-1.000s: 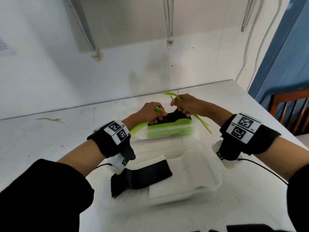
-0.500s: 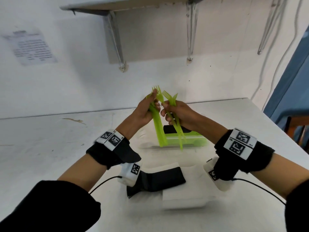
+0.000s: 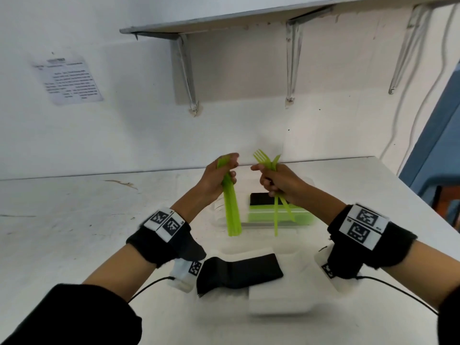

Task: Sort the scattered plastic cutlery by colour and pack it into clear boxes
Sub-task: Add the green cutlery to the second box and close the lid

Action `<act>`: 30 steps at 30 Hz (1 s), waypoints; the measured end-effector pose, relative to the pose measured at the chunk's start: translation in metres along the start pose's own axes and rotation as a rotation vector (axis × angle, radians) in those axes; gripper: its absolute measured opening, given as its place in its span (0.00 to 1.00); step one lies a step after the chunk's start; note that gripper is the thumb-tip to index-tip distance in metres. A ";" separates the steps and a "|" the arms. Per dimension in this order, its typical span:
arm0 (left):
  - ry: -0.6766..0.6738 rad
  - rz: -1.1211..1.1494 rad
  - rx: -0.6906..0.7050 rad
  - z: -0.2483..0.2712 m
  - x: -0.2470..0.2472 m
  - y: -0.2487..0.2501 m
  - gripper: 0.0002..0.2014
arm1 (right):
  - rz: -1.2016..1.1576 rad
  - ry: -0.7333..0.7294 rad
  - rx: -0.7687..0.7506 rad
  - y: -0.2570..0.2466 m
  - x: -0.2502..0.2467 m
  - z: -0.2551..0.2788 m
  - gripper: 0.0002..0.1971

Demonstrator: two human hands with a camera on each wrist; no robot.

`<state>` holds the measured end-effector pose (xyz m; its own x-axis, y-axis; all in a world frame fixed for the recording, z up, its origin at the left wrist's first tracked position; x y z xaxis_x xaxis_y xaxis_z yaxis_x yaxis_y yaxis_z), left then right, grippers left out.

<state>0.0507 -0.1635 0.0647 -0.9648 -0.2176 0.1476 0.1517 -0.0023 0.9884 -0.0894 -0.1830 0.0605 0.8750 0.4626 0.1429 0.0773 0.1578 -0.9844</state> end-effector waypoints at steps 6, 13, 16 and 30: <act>-0.117 -0.172 0.026 0.010 0.023 -0.004 0.05 | -0.028 -0.274 0.066 0.005 0.034 0.012 0.12; 0.008 -0.248 0.010 0.010 0.009 -0.005 0.07 | 0.177 0.087 -0.081 -0.001 0.006 0.004 0.11; 0.067 -0.129 -0.015 0.009 0.001 -0.004 0.07 | 0.178 0.240 -0.229 -0.018 -0.011 0.001 0.15; 0.020 -0.123 0.017 0.013 0.009 -0.005 0.13 | 0.268 0.004 -0.074 -0.012 0.022 0.018 0.11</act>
<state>0.0387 -0.1527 0.0618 -0.9715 -0.2359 0.0245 0.0285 -0.0133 0.9995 -0.0798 -0.1595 0.0776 0.8709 0.4755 -0.1239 -0.1224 -0.0342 -0.9919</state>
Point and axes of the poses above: each hand's wrist, its own z-axis away from the middle knuckle, its own x-axis out of the palm, y = z × x, the point moved 8 cm from there along -z, towards the middle knuckle, and after that the axes turned 9 degrees about -z, right-handed, at the moved point
